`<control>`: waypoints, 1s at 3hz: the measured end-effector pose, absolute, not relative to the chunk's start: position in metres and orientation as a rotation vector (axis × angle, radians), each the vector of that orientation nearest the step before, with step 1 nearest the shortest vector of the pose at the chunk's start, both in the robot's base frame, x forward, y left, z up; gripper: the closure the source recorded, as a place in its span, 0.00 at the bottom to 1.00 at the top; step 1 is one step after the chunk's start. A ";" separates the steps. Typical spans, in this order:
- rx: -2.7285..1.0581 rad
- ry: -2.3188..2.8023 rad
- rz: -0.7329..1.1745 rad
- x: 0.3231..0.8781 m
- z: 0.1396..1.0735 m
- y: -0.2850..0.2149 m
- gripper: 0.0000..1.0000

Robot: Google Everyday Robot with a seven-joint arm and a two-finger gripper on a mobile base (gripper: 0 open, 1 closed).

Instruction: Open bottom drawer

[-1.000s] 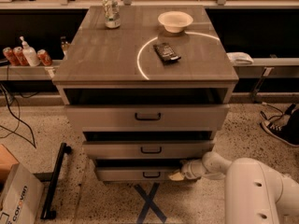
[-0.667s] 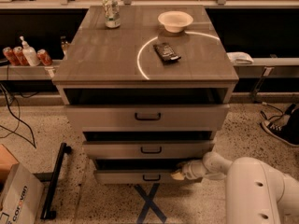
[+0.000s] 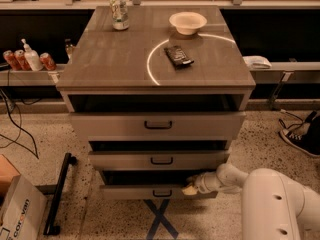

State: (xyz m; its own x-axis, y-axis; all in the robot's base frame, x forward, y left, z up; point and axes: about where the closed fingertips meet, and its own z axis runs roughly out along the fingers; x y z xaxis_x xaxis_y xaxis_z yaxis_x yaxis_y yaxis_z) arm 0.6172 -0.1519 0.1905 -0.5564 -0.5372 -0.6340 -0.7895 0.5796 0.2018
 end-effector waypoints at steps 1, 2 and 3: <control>-1.057 2.296 0.649 0.617 0.191 -0.152 0.15; -1.199 2.350 0.606 0.604 0.182 -0.142 0.00; -1.483 2.480 0.458 0.574 0.162 -0.140 0.00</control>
Offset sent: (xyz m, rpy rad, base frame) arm -0.0498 0.0279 -0.0219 -0.4241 0.1870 0.3645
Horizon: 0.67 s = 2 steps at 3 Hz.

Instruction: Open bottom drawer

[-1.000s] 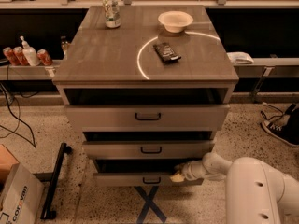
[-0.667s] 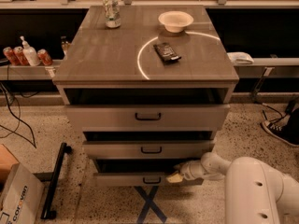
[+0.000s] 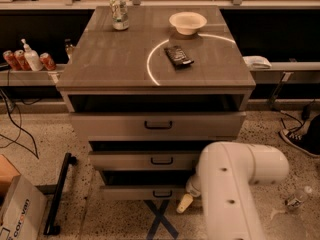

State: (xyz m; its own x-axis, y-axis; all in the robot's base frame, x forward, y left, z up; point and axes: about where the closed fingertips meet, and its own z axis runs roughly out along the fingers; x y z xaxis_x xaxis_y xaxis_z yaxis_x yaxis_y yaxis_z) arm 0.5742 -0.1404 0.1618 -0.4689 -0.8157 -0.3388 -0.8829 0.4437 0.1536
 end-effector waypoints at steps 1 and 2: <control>-1.630 2.536 0.390 0.558 0.152 -0.142 0.19; -1.630 2.536 0.390 0.558 0.156 -0.142 0.42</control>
Offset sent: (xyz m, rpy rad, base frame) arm -0.0630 -0.0111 -0.0094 -0.2638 0.1559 0.1557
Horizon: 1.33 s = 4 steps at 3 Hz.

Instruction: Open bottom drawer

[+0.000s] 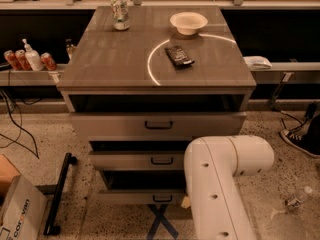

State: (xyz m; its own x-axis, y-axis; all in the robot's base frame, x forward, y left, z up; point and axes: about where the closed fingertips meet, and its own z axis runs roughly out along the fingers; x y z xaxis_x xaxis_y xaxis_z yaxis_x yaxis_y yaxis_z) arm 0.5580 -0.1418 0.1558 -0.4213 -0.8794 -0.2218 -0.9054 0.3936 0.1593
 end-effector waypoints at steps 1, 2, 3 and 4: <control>-1.630 2.536 0.390 0.558 0.159 -0.142 0.65; -1.572 2.538 0.443 0.532 0.165 -0.141 0.89; -1.560 2.538 0.459 0.525 0.165 -0.140 0.79; -1.562 2.539 0.463 0.524 0.164 -0.139 0.54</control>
Offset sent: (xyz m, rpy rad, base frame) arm -0.1201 0.0021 0.0375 0.2041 0.0191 -0.1666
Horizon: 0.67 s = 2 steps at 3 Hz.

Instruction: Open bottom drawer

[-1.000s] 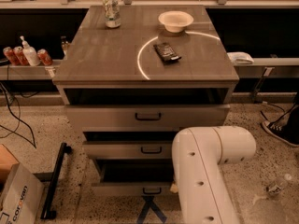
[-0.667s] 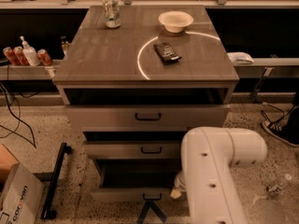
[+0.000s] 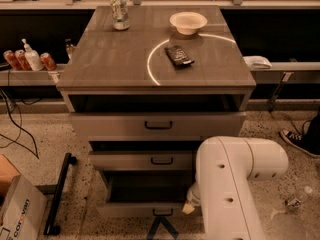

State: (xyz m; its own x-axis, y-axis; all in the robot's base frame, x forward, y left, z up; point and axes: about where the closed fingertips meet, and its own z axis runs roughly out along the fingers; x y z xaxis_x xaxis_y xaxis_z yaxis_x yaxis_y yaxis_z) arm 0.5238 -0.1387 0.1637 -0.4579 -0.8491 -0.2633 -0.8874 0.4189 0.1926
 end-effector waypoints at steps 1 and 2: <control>-1.583 2.520 0.474 0.520 0.167 -0.137 0.31; -1.590 2.462 0.554 0.501 0.175 -0.134 0.07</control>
Offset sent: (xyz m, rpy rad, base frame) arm -0.0453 0.0031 0.0251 0.1685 -0.0155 0.0599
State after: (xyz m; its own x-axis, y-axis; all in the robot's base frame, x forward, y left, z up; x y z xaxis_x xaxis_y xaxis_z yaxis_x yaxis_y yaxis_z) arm 0.5014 -0.1339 0.1751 -0.4224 -0.8452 -0.3275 -0.9040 0.3666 0.2199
